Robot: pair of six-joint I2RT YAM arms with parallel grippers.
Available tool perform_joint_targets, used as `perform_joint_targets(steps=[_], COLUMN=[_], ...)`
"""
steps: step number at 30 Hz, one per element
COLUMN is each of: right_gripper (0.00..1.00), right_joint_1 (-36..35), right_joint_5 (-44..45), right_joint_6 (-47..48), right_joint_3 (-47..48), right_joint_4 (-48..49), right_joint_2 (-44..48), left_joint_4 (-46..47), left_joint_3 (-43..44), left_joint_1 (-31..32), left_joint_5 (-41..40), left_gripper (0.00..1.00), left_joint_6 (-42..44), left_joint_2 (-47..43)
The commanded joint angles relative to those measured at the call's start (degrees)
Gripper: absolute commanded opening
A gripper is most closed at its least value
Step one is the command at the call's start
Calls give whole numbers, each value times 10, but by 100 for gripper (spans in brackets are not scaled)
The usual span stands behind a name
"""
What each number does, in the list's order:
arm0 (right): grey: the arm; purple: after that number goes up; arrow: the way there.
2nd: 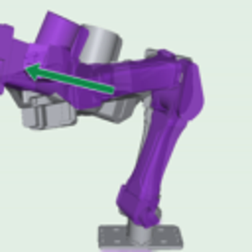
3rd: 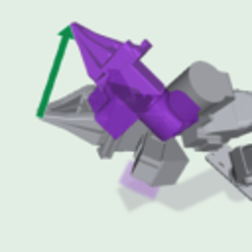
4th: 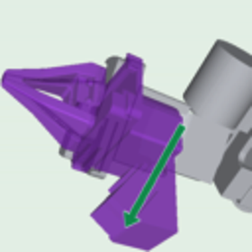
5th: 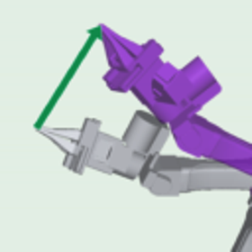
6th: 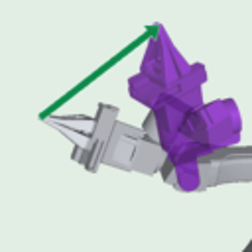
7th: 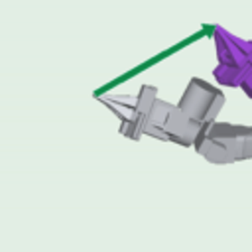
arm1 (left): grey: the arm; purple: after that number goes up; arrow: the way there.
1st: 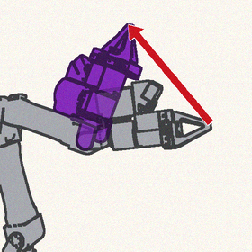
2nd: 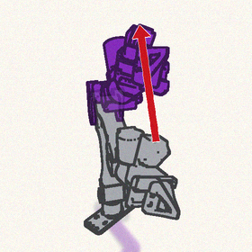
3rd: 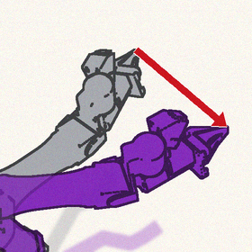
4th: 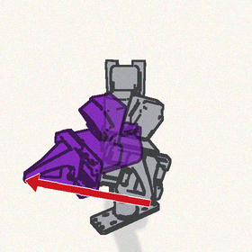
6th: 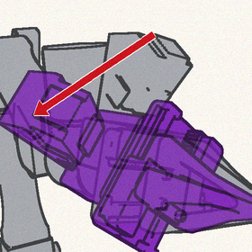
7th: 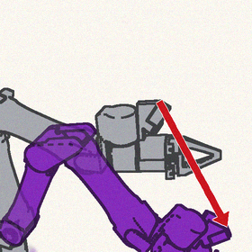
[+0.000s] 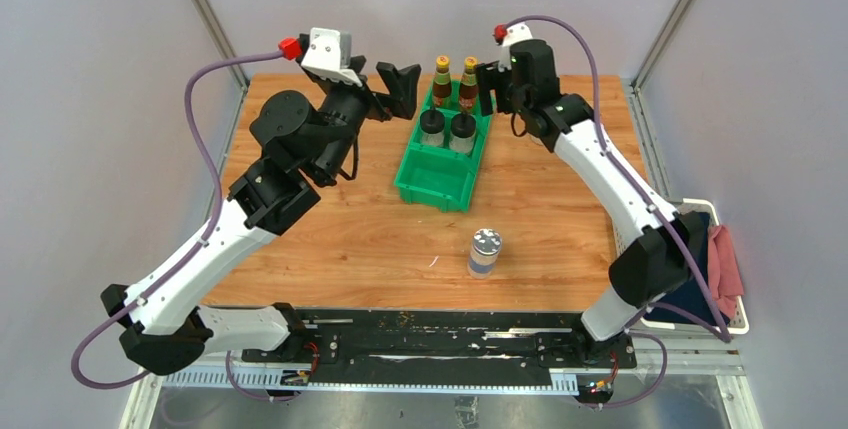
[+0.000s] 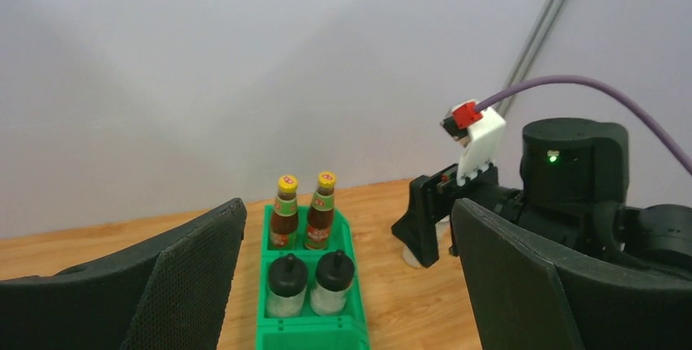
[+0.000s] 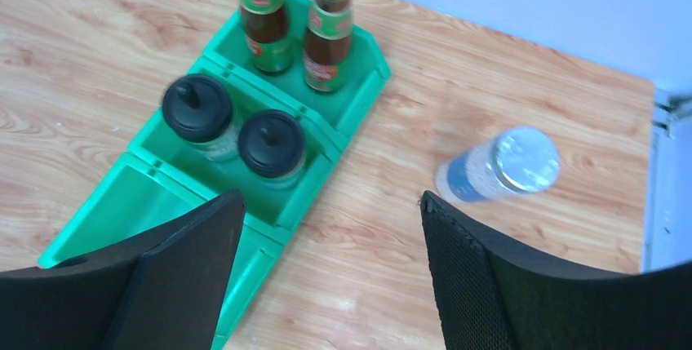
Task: Organize the condiment bottles
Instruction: Place the bottle in the storage box, then pick up the bottle from the center of the board.
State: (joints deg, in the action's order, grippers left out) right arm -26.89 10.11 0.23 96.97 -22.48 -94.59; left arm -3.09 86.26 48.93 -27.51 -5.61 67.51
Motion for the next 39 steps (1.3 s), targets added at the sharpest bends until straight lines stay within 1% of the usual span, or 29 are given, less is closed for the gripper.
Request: perform_joint_targets(steps=[1,2,6,9,13,19,29,35,39], right_gripper=[82,82,82,82,83,83,85,94,96], right_joint_1=[47,57,92,115,142,171,198,200,199], right_joint_5=[47,49,82,100,105,94,52,26,14], right_joint_6=[1,-14,-20,-33,-55,-80,-88,-74,-65], right_joint_3=[-75,-92,-143,-162,-173,-167,-119,-98,-86], right_joint_4=[41,47,72,75,81,81,84,89,89], right_joint_2=[65,74,98,96,81,40,-31,-52,-66], left_joint_4=[3,2,4,10,43,56,70,76,77], left_joint_3=[-22,-27,-38,-49,-80,-98,-106,-106,-104], left_joint_1=[-1,-2,-2,-2,-1,-2,-2,-2,-2], left_joint_5=[58,77,120,133,131,127,137,135,137], left_gripper=[100,100,100,100,100,100,100,100,100], left_joint_6=[-10,-7,2,2,-4,-9,-18,-14,-13], left_joint_2=[-4,-3,10,17,12,7,17,23,30])
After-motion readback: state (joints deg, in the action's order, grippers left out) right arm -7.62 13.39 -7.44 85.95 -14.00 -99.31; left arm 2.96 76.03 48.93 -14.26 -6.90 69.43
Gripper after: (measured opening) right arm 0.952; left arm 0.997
